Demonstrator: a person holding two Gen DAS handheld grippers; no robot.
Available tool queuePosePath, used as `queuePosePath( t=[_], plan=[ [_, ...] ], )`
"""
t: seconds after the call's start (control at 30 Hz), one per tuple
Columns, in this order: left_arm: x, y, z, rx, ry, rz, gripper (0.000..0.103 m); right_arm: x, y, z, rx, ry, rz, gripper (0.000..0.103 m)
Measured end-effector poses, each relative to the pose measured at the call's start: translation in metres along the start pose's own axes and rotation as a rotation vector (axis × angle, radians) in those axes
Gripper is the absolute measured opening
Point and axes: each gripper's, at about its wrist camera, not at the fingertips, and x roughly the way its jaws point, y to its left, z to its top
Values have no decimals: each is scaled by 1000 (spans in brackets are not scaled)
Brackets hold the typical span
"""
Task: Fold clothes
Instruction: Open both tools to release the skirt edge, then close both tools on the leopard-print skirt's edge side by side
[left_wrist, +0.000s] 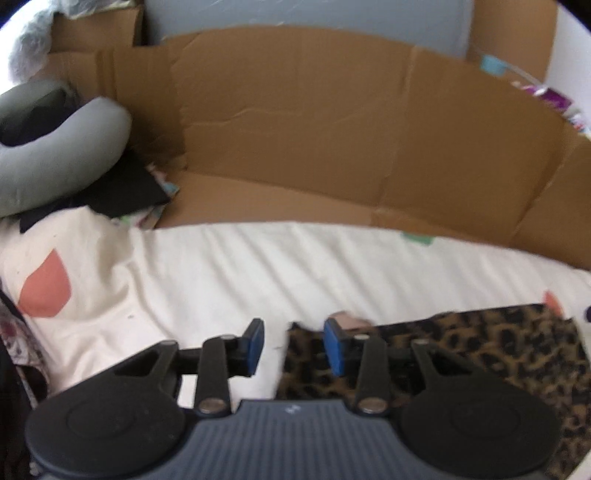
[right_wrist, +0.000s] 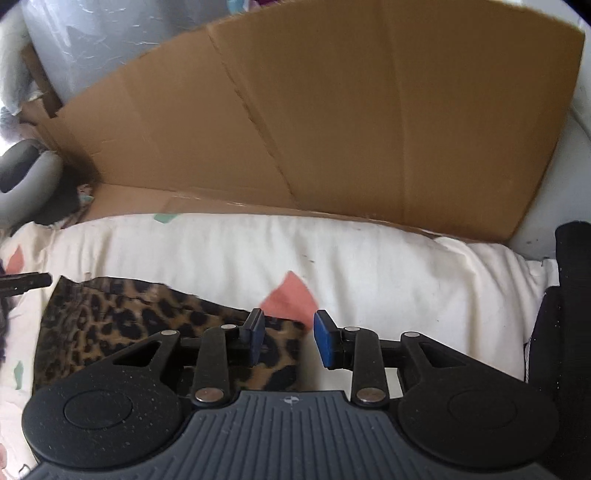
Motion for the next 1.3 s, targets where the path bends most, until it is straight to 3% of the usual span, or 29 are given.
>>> queuePosePath(
  t=[0.33, 0.57, 0.77, 1.3],
  plan=[
    [-14, -56, 2, 35, -28, -135, 38, -7, 49, 1, -126, -10, 75, 34],
    [-3, -98, -17, 134, -4, -205, 37, 3, 83, -9, -214, -6, 125, 28],
    [13, -112, -27, 184, -17, -197, 35, 23, 95, -10, -266, -8, 111, 23],
    [37, -109, -35, 158, -18, -204, 36, 59, 95, -11, -319, 31, 94, 24]
  ],
)
